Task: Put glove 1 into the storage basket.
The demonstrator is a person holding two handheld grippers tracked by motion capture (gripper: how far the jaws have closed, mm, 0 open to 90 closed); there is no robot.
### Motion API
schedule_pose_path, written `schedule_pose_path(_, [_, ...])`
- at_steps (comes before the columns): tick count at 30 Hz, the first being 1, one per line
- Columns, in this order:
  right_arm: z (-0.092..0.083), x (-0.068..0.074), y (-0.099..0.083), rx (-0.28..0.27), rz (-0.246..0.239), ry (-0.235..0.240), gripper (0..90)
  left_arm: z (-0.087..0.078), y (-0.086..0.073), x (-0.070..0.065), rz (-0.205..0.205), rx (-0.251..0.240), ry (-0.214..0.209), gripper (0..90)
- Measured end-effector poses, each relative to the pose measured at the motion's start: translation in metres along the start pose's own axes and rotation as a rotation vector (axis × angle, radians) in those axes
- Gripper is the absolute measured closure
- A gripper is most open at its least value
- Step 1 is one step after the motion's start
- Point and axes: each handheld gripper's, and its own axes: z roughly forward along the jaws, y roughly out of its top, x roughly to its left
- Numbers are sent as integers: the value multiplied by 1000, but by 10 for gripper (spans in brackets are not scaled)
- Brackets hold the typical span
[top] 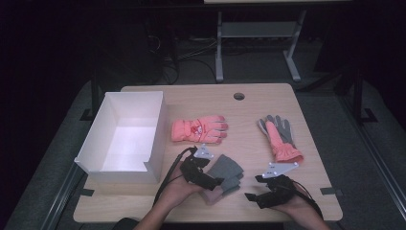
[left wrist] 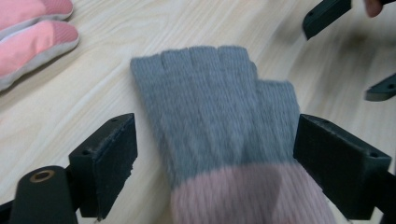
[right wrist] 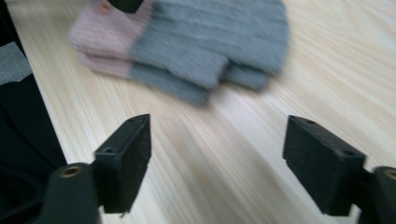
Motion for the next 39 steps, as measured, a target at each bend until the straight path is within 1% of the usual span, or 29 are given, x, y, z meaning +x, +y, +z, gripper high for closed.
schedule_pose_path(2, [-4, -5, -6, 5, 10, -23, 168, 7, 4, -2, 10, 15, 2, 130])
schedule_pose_path(3, [-7, -7, -8, 9, 17, -37, 150, 12, 5, -4, 2, 13, 2, 129])
schedule_pose_path(4, [-9, -9, -10, 7, 26, -45, 135, 14, 6, -4, 13, 24, 5, 129])
schedule_pose_path(5, [-11, -10, -11, 7, 31, -53, 135, 18, 6, -5, 24, 44, 17, 129])
schedule_pose_path(7, [-14, -12, -11, -8, 44, -84, 131, 25, 4, -7, 36, 62, 35, 128])
schedule_pose_path(8, [-15, -12, -11, -22, 46, -95, 127, 27, 2, -8, 26, 67, 33, 128])
schedule_pose_path(10, [-15, -13, -10, -35, 46, -97, 101, 30, 0, -7, 27, 77, 40, 128])
schedule_pose_path(11, [-14, -13, -10, -29, 50, -96, 96, 31, -1, -6, 27, 84, 35, 128])
schedule_pose_path(13, [-13, -13, -10, -21, 43, -93, 96, 32, -3, -5, 19, 80, 30, 128])
schedule_pose_path(14, [-12, -13, -10, -16, 42, -93, 96, 32, -4, -5, 18, 86, 27, 128])
schedule_pose_path(16, [-12, -13, -10, -11, 44, -95, 96, 32, -4, -5, 20, 88, 25, 130])
schedule_pose_path(17, [-11, -13, -10, -21, 51, -97, 96, 33, -4, -5, 23, 88, 28, 131])
schedule_pose_path(18, [-12, -14, -10, -21, 43, -96, 96, 33, -5, -6, 23, 88, 28, 133])
schedule_pose_path(22, [-12, -16, -10, -31, 45, -110, 96, 32, -5, -6, 22, 96, 14, 160])
schedule_pose_path(24, [-13, -16, -10, -32, 54, -117, 96, 31, -5, -7, 23, 100, 7, 202])
schedule_pose_path(25, [-13, -17, -10, -35, 49, -117, 96, 31, -5, -8, 29, 101, 1, 220])
schedule_pose_path(26, [-13, -17, -10, -38, 47, -119, 96, 31, -5, -9, 20, 97, -10, 248])
schedule_pose_path(29, [-13, -18, -11, -48, 53, -126, 96, 29, -4, -8, 36, 114, -41, 350])
schedule_pose_path(32, [-14, -19, -11, -52, 57, -132, 96, 29, -3, -8, 30, 109, -61, 419])
schedule_pose_path(37, [-14, -19, -11, -51, 55, -137, 96, 28, 0, -10, 36, 134, -95, 560])
schedule_pose_path(39, [-13, -20, -11, -53, 55, -138, 96, 28, 0, -10, 29, 134, -110, 592])
